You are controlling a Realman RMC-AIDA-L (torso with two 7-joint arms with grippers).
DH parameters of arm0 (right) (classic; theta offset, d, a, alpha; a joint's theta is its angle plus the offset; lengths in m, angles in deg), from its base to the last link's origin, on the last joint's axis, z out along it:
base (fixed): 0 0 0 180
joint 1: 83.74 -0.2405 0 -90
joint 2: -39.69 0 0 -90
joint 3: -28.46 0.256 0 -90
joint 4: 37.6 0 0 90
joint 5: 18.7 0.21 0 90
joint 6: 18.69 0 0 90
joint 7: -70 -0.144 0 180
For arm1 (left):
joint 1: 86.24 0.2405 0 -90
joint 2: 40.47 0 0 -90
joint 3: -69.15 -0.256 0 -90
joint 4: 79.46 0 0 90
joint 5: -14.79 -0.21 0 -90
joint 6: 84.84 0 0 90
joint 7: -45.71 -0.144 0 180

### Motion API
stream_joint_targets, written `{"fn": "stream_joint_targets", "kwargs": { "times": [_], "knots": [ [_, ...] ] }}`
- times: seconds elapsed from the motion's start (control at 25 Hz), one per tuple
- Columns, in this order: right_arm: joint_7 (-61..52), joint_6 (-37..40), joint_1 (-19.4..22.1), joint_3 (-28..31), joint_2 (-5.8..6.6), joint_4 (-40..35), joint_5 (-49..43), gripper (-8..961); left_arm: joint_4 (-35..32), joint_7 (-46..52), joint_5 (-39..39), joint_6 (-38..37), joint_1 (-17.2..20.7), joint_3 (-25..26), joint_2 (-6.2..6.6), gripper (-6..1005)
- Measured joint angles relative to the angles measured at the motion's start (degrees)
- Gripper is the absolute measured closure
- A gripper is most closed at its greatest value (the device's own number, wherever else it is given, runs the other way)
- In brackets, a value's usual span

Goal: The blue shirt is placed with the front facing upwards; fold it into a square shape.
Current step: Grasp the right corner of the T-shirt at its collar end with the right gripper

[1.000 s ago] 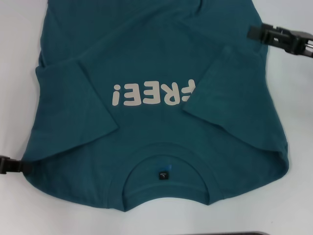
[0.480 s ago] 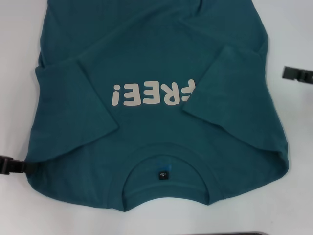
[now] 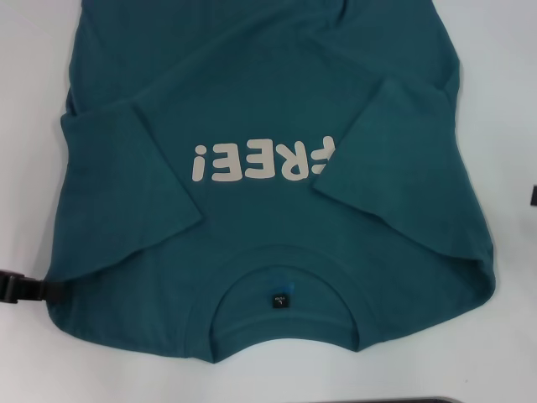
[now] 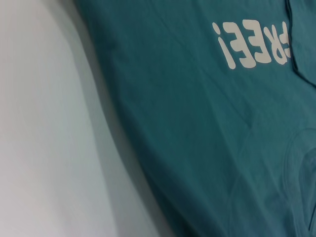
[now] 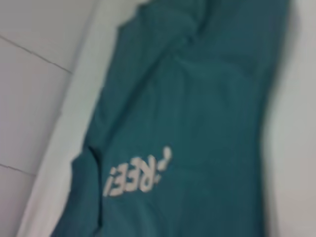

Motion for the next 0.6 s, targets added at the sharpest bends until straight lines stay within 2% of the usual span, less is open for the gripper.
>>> {"fn": "stream_joint_targets", "kwargs": {
  "times": [0.28,0.6],
  "knots": [
    [-3.09,-0.27,-0.83,0.7,-0.03,-0.56,-5.56,9,0.0,0.03,0.0,-0.29,-0.07,-0.08,0.06,984],
    [-3.17,-1.53,-3.3,0.18,-0.37,-3.57,-6.23,15,0.08,0.11,0.0,-0.58,-0.51,-0.09,0.35,984]
  ]
}}
